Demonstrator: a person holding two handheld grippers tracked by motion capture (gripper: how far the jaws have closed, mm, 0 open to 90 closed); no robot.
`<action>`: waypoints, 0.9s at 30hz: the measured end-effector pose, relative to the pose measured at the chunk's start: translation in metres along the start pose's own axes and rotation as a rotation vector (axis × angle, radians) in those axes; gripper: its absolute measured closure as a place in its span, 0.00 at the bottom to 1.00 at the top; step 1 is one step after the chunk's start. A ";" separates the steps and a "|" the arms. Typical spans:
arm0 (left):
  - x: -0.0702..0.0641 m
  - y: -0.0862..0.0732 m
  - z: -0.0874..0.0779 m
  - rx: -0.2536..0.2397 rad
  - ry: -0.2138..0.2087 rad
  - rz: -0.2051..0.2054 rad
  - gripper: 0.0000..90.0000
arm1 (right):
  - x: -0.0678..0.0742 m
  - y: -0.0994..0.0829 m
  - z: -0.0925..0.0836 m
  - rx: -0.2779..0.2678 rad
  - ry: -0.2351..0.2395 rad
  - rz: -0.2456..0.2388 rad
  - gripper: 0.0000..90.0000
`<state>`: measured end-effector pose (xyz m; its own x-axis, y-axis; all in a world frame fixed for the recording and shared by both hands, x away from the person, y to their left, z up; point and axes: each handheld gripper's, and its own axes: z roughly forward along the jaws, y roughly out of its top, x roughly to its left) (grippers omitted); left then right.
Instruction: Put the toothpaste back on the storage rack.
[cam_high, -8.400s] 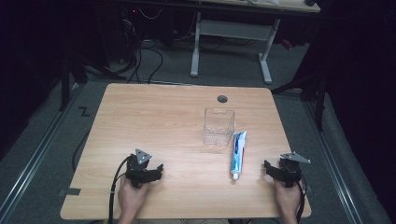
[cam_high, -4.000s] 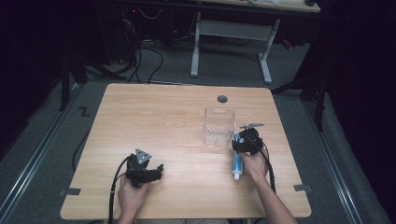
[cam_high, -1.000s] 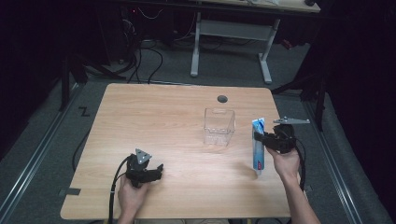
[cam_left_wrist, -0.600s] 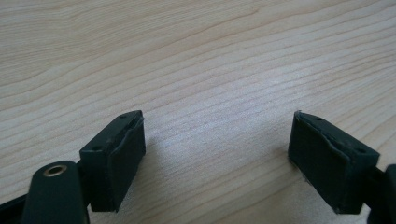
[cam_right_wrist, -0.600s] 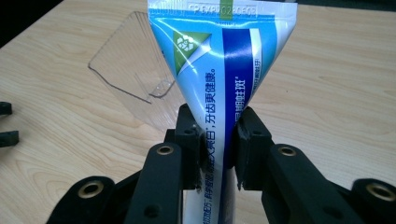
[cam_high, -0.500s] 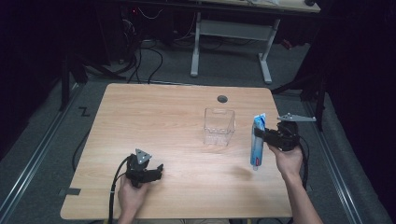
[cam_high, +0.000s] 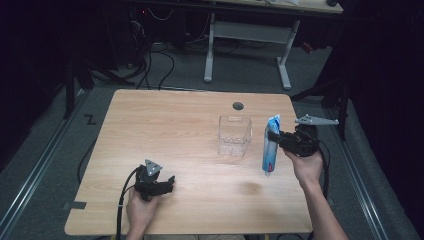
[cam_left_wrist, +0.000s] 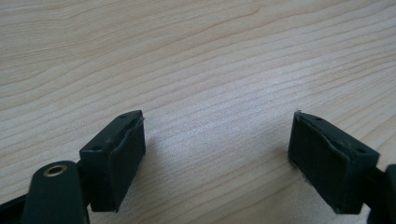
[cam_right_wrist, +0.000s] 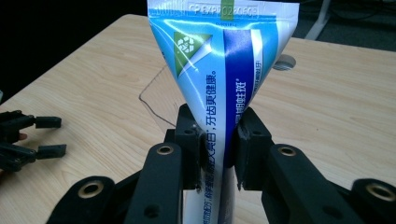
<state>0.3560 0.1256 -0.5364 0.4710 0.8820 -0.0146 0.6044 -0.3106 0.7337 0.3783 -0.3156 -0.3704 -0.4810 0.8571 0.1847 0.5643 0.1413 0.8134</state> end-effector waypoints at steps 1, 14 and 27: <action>0.000 0.000 0.000 0.000 0.000 0.000 0.21 | 0.001 0.001 -0.001 -0.003 0.005 0.003 0.82; 0.000 0.000 0.000 0.000 0.000 0.000 0.21 | 0.010 0.020 -0.003 -0.044 0.049 -0.022 0.82; 0.000 0.000 0.000 0.001 0.000 0.001 0.21 | 0.016 0.039 0.003 -0.066 0.071 -0.044 0.82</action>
<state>0.3560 0.1256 -0.5363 0.4713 0.8818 -0.0142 0.6044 -0.3113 0.7333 0.3946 -0.2951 -0.3368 -0.5518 0.8133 0.1846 0.4970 0.1429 0.8559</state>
